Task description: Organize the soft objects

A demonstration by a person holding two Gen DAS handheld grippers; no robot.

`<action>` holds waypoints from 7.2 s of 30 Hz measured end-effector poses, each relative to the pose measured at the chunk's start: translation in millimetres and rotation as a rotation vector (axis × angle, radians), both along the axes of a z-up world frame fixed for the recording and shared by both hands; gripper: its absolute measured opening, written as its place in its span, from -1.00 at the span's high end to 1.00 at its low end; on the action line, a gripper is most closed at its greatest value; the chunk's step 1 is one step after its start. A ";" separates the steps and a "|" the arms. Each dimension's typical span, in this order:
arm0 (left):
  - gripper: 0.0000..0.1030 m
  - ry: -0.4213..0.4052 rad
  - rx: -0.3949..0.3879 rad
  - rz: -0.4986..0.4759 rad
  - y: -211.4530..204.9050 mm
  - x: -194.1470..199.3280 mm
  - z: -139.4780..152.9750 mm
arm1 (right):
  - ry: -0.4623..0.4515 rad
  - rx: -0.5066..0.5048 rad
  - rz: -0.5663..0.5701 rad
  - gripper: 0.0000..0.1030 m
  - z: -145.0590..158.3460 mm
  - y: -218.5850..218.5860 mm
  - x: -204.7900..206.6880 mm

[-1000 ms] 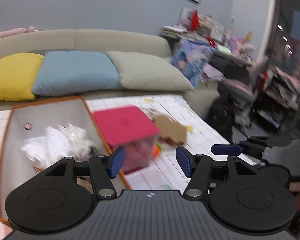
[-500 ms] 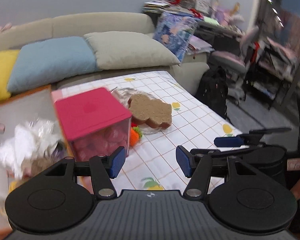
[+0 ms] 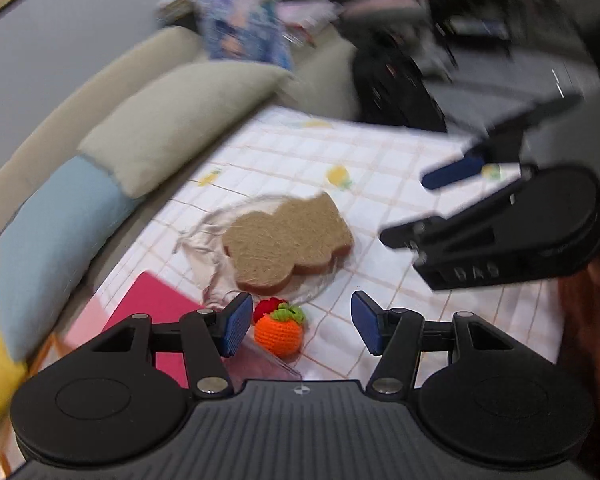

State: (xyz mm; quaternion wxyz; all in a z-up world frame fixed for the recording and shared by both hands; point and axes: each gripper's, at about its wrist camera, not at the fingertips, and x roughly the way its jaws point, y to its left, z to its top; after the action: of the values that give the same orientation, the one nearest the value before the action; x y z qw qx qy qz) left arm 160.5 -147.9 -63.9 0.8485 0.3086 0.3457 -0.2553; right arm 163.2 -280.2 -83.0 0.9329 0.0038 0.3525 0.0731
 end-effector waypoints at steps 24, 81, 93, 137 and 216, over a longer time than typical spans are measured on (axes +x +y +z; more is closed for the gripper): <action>-0.05 0.292 0.516 -0.002 -50.3 84.7 -76.6 | -0.008 -0.002 0.121 -0.07 -33.7 0.7 47.6; 0.06 0.084 -0.004 0.239 -13.4 20.7 3.3 | 0.035 0.044 0.213 -0.46 -61.2 14.9 85.7; 0.06 0.137 -0.136 0.279 2.9 20.9 7.8 | 0.047 0.037 0.314 0.37 -62.7 24.1 82.1; 0.06 -0.079 -0.442 0.465 124.6 -113.4 74.7 | 0.007 0.128 0.192 0.53 78.3 71.5 -108.6; -0.50 -0.073 -0.057 0.512 246.0 2.7 3.9 | 0.084 -0.158 0.534 -0.12 44.3 298.8 55.1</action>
State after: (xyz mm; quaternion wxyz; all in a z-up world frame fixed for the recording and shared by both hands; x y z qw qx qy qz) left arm 163.2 98.1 -60.1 0.9057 0.1960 0.3746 -0.0305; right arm 218.4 18.6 -38.7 0.8625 -0.1587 0.3842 0.2885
